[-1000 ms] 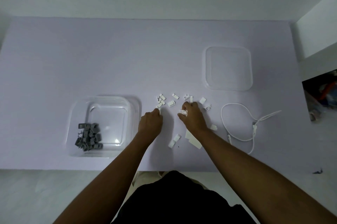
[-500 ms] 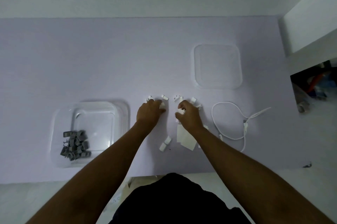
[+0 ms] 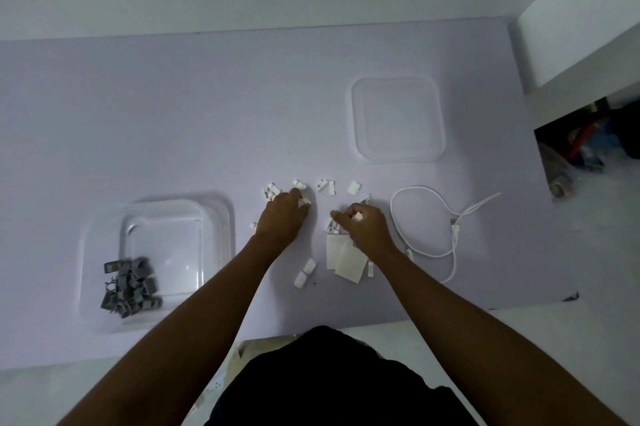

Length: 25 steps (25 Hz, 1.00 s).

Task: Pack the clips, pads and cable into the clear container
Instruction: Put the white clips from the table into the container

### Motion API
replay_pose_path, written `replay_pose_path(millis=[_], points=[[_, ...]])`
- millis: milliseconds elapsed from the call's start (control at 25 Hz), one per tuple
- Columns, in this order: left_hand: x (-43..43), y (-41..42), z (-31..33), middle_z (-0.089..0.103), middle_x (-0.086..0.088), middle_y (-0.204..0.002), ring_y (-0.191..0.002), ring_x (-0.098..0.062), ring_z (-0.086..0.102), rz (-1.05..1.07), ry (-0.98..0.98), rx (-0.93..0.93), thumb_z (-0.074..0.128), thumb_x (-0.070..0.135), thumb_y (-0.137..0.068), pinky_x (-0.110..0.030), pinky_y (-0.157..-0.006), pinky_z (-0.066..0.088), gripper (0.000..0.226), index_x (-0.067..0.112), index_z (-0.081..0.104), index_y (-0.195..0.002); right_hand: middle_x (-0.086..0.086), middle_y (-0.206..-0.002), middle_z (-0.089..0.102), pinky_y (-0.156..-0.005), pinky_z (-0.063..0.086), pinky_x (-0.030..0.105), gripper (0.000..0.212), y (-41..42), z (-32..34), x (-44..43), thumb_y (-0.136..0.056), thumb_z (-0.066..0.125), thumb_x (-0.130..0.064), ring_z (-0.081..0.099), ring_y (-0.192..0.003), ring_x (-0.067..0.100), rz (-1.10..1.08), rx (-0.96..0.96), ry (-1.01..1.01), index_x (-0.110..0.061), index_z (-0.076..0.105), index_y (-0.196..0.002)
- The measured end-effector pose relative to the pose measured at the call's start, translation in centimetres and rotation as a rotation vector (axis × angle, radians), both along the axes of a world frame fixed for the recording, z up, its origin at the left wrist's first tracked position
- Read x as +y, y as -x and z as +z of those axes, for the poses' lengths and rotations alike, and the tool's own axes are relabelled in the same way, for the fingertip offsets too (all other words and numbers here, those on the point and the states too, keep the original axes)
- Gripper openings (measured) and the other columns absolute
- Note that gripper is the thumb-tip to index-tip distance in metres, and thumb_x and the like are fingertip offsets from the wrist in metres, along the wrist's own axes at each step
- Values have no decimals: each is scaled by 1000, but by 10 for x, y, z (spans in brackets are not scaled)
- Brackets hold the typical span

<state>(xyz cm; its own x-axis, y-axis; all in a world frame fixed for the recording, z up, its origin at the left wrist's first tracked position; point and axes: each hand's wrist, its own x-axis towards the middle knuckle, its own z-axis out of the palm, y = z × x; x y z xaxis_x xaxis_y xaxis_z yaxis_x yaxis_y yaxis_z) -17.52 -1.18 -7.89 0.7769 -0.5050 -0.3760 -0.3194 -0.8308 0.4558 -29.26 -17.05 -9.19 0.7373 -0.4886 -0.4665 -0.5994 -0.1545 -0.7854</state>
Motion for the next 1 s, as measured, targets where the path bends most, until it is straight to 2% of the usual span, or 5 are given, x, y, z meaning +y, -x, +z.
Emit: replay_pose_path(millis=[160,320,640,920,1000], points=[[7,5,5,68,-17,-100,-90,-36,64,9,11,4,47,32,-100,-36,-74,44,30,5,56,-108,-1,-90,71,-75,53,31,25,0,2,7,-78,79,-38,65,-78,12,253,-31,290,-16,72,-90],[15,8,14,69,-15,-98,-88,-34,64,37,31,5,48,32,-99,-34,-70,42,28,6,58,-104,8,-123,67,-96,50,37,56,-2,1,13,-76,80,-40,62,-112,23,379,52,369,-14,66,-123],[25,7,21,70,-14,-96,-88,-34,64,151,115,57,54,37,-97,-30,-69,39,29,9,60,-104,5,-83,69,-71,56,42,11,-4,3,21,-80,76,-23,64,-73,20,195,-47,324,-15,68,-80],[31,4,15,70,-14,-96,-88,-32,65,258,129,126,53,38,-97,-29,-70,40,32,8,61,-103,7,-122,67,-95,51,36,55,-11,1,26,-78,80,-34,62,-111,23,374,53,313,-13,62,-125],[33,2,13,71,-11,-93,-90,-30,65,298,134,175,52,39,-97,-28,-71,39,32,9,61,-99,8,-121,66,-93,50,36,53,-16,-2,28,-78,79,-36,62,-111,25,416,122,343,-14,61,-124]])
